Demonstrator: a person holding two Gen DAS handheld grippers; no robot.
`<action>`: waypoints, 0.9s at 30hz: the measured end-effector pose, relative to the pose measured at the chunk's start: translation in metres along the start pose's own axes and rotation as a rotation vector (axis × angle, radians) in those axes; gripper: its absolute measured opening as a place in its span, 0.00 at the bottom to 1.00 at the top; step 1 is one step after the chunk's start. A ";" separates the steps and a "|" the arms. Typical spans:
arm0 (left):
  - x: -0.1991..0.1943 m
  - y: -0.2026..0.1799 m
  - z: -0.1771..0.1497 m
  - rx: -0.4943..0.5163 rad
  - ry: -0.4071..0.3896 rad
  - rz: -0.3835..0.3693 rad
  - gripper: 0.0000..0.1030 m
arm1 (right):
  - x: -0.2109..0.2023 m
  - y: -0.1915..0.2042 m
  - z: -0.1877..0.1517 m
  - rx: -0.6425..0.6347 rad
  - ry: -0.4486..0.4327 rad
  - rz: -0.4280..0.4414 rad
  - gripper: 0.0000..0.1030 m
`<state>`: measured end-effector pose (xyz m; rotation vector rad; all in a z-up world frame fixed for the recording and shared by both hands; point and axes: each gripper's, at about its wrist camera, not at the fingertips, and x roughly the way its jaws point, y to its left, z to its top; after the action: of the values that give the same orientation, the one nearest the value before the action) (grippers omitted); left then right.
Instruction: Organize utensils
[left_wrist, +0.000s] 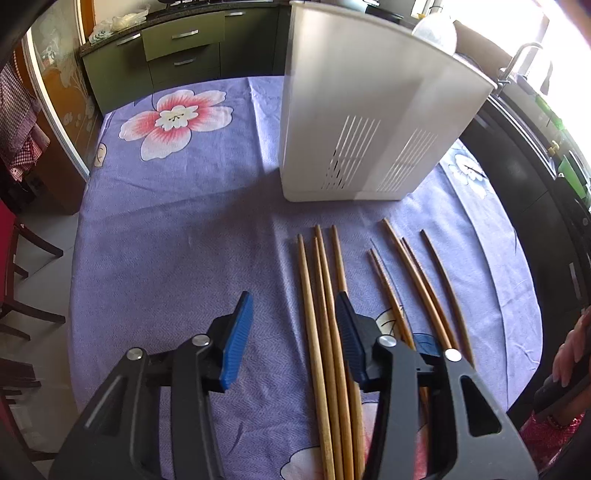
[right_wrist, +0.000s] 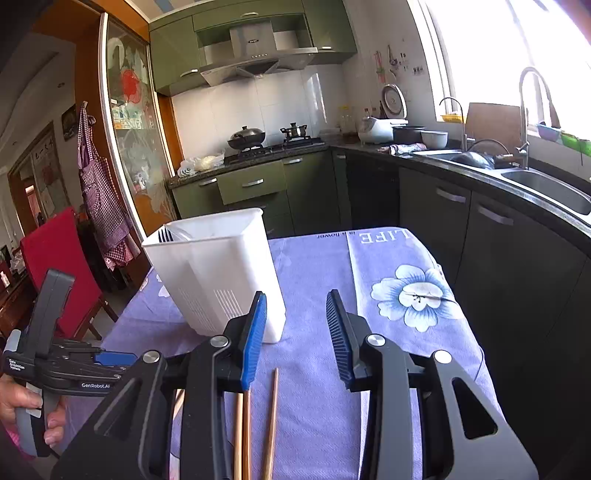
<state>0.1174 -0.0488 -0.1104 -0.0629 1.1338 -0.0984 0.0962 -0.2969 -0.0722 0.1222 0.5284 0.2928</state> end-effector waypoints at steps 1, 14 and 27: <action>0.005 0.001 -0.001 -0.003 0.012 0.010 0.35 | 0.000 -0.003 -0.003 0.008 0.009 0.003 0.33; 0.028 -0.007 0.002 0.014 0.084 0.037 0.23 | 0.001 -0.008 -0.006 0.049 0.042 0.043 0.33; 0.028 -0.013 -0.003 0.069 0.089 0.080 0.08 | 0.041 0.018 -0.018 -0.090 0.310 0.078 0.40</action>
<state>0.1260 -0.0645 -0.1357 0.0491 1.2198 -0.0696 0.1166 -0.2660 -0.1037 0.0099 0.8179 0.4145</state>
